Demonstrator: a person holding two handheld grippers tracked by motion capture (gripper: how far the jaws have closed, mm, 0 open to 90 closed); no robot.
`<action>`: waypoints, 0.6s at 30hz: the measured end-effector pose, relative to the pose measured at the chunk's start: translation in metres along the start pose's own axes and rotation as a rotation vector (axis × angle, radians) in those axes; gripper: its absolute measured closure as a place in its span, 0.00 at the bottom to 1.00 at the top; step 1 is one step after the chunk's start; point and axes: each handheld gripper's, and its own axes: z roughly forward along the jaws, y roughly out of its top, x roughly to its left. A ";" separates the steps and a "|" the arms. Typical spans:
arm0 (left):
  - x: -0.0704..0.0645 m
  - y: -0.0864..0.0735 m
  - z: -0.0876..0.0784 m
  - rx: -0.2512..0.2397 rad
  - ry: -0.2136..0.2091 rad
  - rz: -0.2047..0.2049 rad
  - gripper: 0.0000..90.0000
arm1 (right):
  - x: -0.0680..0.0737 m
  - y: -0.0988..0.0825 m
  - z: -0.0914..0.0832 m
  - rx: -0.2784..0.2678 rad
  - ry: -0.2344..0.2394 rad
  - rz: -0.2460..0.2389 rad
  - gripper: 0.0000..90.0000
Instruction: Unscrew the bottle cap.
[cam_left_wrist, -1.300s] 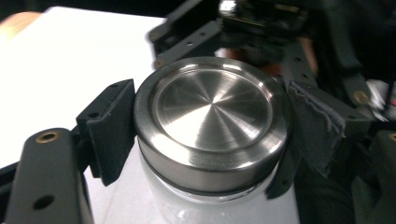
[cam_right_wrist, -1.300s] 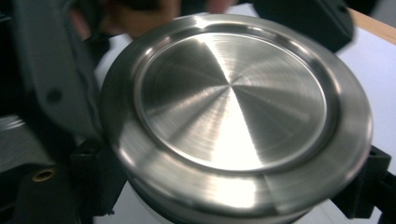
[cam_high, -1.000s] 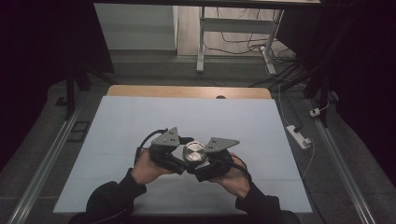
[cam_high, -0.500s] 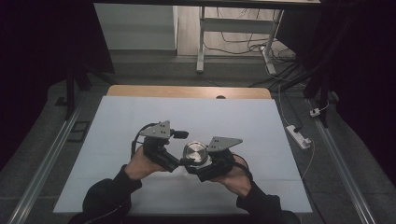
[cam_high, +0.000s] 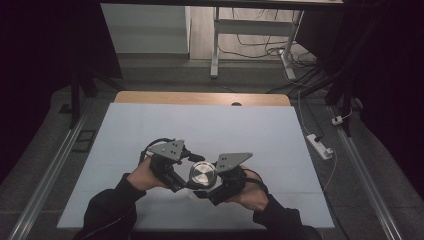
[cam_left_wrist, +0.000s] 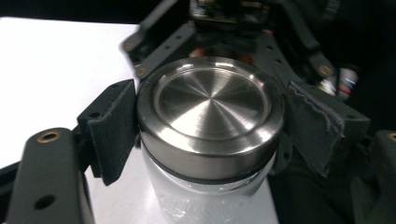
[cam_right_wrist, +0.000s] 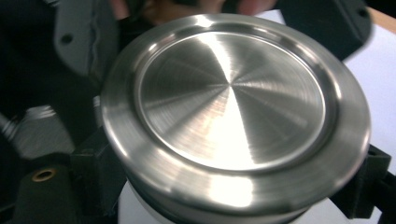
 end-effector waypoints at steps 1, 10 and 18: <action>-0.001 0.001 0.003 -0.005 0.044 -0.027 0.23 | -0.005 -0.001 -0.001 -0.002 -0.064 0.029 0.16; -0.007 0.013 0.016 -0.010 0.212 -0.109 0.09 | -0.014 -0.006 -0.006 -0.027 -0.186 0.121 0.16; 0.003 0.007 -0.017 -0.014 -0.020 -0.017 0.09 | -0.005 0.000 -0.005 -0.022 -0.015 0.033 0.16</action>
